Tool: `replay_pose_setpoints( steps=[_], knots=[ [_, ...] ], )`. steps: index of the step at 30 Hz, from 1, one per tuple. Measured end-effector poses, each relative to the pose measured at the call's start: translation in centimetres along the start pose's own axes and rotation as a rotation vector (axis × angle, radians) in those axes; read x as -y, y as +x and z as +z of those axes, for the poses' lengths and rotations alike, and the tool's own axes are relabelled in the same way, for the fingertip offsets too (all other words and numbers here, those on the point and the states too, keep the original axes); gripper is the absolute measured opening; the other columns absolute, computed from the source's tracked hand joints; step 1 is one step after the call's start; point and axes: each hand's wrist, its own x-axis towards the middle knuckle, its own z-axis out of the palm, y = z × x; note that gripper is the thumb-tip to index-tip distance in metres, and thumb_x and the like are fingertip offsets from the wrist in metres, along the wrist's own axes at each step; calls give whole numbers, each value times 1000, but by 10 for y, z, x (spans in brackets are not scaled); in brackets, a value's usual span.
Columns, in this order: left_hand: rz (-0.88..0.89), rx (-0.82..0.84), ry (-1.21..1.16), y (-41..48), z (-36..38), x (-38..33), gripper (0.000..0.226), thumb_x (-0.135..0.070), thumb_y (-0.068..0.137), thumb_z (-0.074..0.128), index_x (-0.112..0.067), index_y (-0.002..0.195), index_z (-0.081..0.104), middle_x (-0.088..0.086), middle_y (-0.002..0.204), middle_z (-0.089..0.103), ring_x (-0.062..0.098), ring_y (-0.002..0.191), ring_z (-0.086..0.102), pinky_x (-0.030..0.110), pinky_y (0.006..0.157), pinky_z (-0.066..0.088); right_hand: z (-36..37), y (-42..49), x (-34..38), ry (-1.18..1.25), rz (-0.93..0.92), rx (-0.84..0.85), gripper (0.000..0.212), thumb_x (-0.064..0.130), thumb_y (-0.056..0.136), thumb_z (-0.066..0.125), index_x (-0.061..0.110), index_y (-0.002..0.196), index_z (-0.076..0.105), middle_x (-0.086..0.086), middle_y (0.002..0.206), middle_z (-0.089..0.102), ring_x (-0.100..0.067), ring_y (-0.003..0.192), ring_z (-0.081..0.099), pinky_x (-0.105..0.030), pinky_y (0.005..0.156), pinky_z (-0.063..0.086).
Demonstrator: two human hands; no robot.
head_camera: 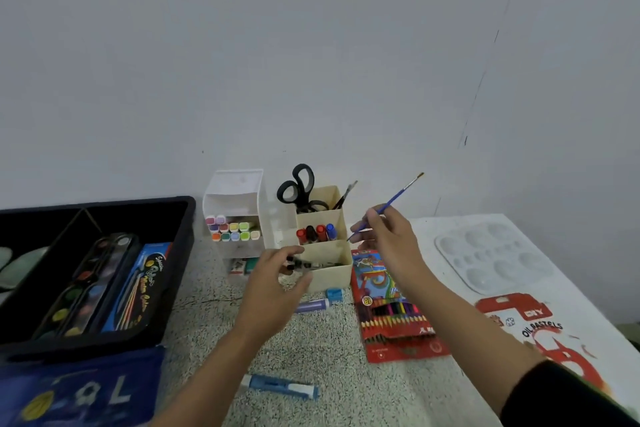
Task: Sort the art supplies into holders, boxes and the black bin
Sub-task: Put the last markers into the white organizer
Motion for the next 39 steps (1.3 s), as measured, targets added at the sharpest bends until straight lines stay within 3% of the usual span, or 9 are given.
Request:
replay_pose_setpoints(
  steps=[6, 10, 13, 18, 25, 28, 31, 34, 39],
  knots=[
    [127, 44, 115, 4, -8, -6, 32, -31, 88, 75, -35, 119, 67, -25, 109, 64, -15, 98, 54, 6, 73, 44, -2, 14, 5, 43, -188, -23, 5, 10, 103, 52, 12, 104, 57, -8, 86, 73, -24, 81, 72, -33, 73, 59],
    [161, 85, 155, 11, -8, -7, 23, -31, 89, 75, -33, 111, 69, -22, 106, 68, -7, 94, 59, 13, 78, 46, 4, 29, 22, 190, -147, 14, 6, 10, 105, 50, 5, 107, 51, -20, 93, 74, -26, 82, 75, -30, 72, 59],
    [178, 117, 161, 13, -5, -6, 13, -27, 92, 71, -31, 104, 69, -21, 106, 62, -1, 97, 58, 15, 82, 46, 11, 42, 29, 145, -163, -24, 19, 21, 108, 44, 13, 96, 57, -12, 93, 75, -25, 85, 74, -31, 74, 55],
    [189, 116, 173, 13, -1, -3, 13, -27, 94, 68, -31, 107, 68, -21, 110, 56, -1, 100, 56, 11, 83, 45, 22, 59, 42, 27, -282, -94, 25, 24, 107, 45, 9, 95, 61, -8, 89, 69, -8, 73, 68, -14, 70, 48],
    [200, 142, 184, 13, -3, 1, 18, -36, 95, 66, -34, 112, 67, -24, 112, 54, -1, 103, 56, 15, 85, 48, 27, 84, 23, -519, -374, -32, 11, 30, 98, 61, 23, 93, 68, 9, 99, 67, -18, 103, 55, -39, 87, 39],
    [208, 106, 200, 12, -8, 2, 25, -31, 92, 72, -34, 116, 64, -24, 112, 56, -2, 99, 56, 8, 76, 43, 29, 90, 21, -761, -342, 2, 32, 42, 102, 52, 18, 94, 72, 5, 105, 56, -18, 108, 47, -36, 83, 27],
    [181, 42, 158, 13, -12, 8, 30, -24, 85, 80, -31, 111, 67, -22, 105, 64, 1, 91, 60, 13, 74, 46, 34, 90, 17, -991, -243, 79, 51, 49, 106, 36, 15, 87, 69, -1, 96, 50, -26, 101, 52, -40, 83, 32],
    [125, 28, 105, 13, -13, 9, 37, -23, 82, 83, -33, 113, 66, -24, 100, 67, 0, 88, 62, 13, 71, 48, 37, 87, 6, -988, -117, 135, 40, 52, 103, 42, 26, 82, 64, -4, 101, 51, -29, 103, 54, -43, 89, 35],
    [59, 58, 58, 4, -18, 8, 58, -23, 85, 80, -45, 129, 50, -23, 105, 63, 0, 89, 62, 18, 71, 52, 25, 68, -9, -694, -160, 169, 32, 52, 95, 59, 27, 114, 66, 1, 114, 51, -17, 95, 57, -45, 94, 47]
  ],
)
